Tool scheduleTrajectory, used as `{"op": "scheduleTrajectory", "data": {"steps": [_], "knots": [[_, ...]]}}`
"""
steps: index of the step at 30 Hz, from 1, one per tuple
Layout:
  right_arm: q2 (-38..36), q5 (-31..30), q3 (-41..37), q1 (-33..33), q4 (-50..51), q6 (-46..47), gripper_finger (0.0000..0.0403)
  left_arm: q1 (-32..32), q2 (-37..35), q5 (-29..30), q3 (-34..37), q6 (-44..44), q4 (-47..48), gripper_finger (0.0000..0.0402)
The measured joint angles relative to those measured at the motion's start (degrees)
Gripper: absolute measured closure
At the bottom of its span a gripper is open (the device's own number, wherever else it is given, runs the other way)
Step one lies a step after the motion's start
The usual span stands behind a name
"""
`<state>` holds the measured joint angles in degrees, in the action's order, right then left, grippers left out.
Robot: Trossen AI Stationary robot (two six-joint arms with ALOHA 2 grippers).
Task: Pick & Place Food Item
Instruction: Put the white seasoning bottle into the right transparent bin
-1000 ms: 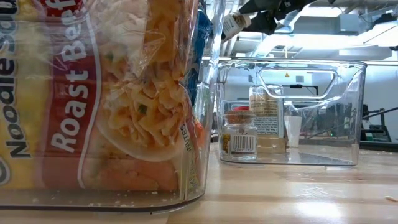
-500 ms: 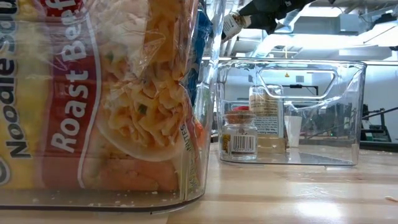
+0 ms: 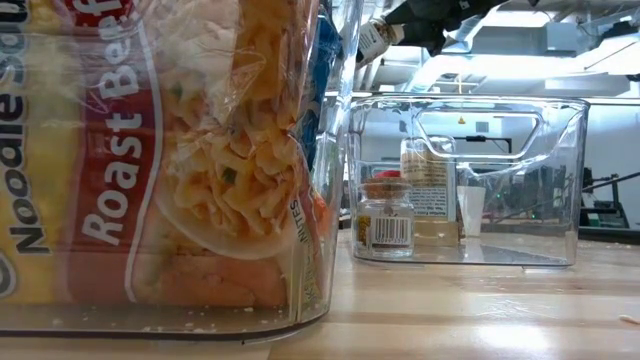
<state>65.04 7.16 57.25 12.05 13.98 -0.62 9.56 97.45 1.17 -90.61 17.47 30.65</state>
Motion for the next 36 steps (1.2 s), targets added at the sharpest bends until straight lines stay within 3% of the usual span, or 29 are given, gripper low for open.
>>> {"op": "scheduleTrajectory", "data": {"steps": [5, 11, 16, 21, 31, 36], "knots": [[0.00, 0.22, 0.00, -0.01, -0.11, 0.68, 0.0212, 0.22, 0.00, 0.19, 0.02, -2.81, 0.08, 0.0199], [0.09, -0.98, -0.11, -0.04, 0.33, 2.31, 0.0212, 1.10, -0.65, 2.44, -0.02, -4.43, 5.57, 0.0061], [0.09, -1.05, -0.11, -0.09, 0.56, 3.41, 0.0212, 2.48, -2.20, 2.29, -0.02, -4.31, 8.36, 0.0012], [-1.10, -1.70, -0.09, 0.02, 1.31, 5.09, 0.0212, 5.06, -6.72, 2.98, -0.02, -3.52, 10.75, 0.0010], [-4.75, -0.38, -0.09, -0.04, 10.02, 7.64, 0.0212, 11.25, -19.67, 2.68, 1.13, -6.07, 11.50, 0.0060], [-6.72, 4.51, -0.04, -0.53, 11.93, 10.62, 0.0212, 12.97, -26.23, 2.90, 6.44, -10.24, 8.80, 0.0088]]}}
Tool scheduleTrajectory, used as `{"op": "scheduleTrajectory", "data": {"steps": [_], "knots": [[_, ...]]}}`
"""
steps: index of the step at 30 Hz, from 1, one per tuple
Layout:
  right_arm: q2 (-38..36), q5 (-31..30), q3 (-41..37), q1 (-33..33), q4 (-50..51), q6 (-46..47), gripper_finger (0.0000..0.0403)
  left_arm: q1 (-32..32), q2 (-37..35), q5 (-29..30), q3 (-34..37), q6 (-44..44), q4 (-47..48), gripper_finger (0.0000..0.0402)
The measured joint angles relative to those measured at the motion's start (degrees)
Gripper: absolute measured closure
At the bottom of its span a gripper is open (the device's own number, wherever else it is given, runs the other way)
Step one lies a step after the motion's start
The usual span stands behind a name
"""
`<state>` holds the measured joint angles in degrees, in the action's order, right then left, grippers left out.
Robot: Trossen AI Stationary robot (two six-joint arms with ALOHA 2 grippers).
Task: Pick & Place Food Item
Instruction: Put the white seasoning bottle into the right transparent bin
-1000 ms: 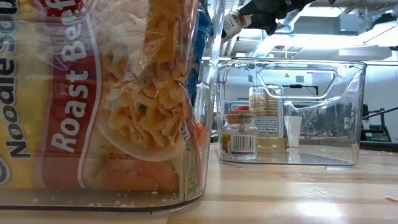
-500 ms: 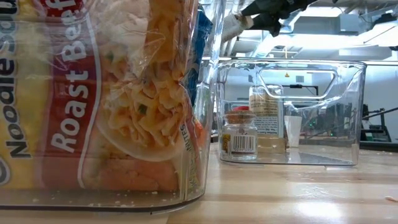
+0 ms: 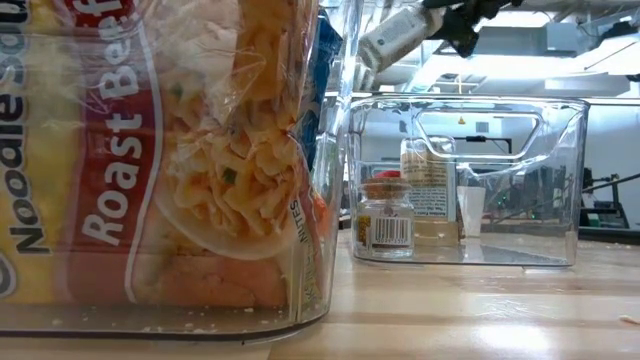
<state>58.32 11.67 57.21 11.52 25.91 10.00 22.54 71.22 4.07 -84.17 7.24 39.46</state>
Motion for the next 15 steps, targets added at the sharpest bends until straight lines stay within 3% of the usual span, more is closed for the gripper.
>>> {"op": "scheduleTrajectory", "data": {"steps": [8, 15], "knots": [[-2.79, 4.13, 0.00, -5.28, 5.87, 8.12, 0.0212, -0.10, -8.18, -0.41, 12.46, -6.40, -5.74, 0.0115], [-3.24, 4.43, 0.00, -12.99, 8.00, 20.01, 0.0212, -1.26, -13.49, -0.38, 22.02, -9.57, -18.16, 0.0125]]}}
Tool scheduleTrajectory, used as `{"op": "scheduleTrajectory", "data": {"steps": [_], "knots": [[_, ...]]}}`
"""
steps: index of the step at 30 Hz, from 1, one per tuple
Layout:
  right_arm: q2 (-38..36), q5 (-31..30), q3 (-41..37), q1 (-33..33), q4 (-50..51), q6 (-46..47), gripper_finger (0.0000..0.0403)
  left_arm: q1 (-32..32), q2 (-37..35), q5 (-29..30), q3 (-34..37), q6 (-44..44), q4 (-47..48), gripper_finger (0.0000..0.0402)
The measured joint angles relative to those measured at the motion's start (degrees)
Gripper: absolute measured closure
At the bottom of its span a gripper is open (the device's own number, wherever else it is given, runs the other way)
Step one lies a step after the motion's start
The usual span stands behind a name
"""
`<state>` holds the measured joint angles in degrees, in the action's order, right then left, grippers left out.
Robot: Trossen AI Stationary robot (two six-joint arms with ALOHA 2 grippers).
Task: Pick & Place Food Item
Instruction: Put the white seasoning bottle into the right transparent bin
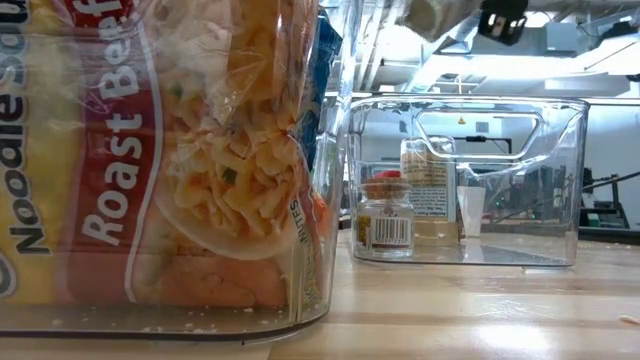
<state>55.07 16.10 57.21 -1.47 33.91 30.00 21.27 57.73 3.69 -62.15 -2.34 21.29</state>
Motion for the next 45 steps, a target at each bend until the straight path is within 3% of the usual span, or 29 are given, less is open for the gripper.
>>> {"op": "scheduleTrajectory", "data": {"steps": [10, 18, 23, 35, 45], "knots": [[0.52, -9.15, 0.04, -8.05, 2.88, 17.37, 0.0212, -0.36, -3.24, -3.19, 1.73, 0.75, -12.27, 0.0155], [3.45, -11.85, 0.17, -11.26, 1.14, 26.38, 0.0212, -0.35, -3.40, -3.29, 1.73, 3.87, -12.50, 0.0180], [9.56, -12.17, 5.16, -14.38, 3.87, 28.78, 0.0212, -0.35, -3.38, -3.29, 1.73, 5.17, -12.34, 0.0192], [23.07, -20.29, 26.33, -16.31, 29.70, 38.84, 0.0212, -0.35, -3.36, -3.46, 1.97, 5.12, -12.33, 0.0212], [27.96, -20.66, 28.33, -16.32, 33.43, 51.21, 0.0212, -0.35, -3.36, -3.38, 1.97, 5.01, -12.32, 0.0227]]}}
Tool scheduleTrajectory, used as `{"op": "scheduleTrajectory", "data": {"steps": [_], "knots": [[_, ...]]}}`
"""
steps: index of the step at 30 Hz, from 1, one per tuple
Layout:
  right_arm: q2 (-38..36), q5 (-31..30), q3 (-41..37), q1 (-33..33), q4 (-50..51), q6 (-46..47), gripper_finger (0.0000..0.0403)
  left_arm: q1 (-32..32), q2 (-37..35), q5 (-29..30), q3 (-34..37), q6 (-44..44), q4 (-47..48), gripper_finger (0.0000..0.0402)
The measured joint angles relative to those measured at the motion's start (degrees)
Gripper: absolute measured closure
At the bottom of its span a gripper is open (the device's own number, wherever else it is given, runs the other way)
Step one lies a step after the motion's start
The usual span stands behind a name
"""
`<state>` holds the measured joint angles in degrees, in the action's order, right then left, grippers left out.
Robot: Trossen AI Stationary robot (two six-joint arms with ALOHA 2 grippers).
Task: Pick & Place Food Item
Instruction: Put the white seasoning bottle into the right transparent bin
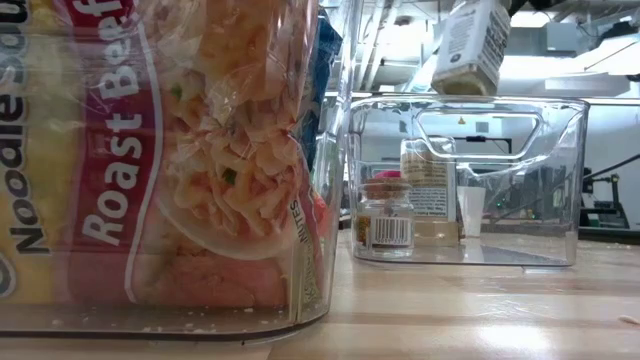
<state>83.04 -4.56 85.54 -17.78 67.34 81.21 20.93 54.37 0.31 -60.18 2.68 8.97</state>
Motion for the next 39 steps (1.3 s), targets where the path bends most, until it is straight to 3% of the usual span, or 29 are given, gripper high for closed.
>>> {"op": "scheduleTrajectory", "data": {"steps": [18, 39], "knots": [[6.36, -1.07, -2.52, 1.46, 0.69, 3.86, 0.0212, 0.33, 0.00, 0.16, 0.00, 1.18, -0.07, 0.0250], [6.22, 0.37, -11.72, 1.66, -11.33, -7.92, 0.0212, 0.33, 0.00, 0.12, -0.02, 1.18, -0.11, 0.0262]]}}
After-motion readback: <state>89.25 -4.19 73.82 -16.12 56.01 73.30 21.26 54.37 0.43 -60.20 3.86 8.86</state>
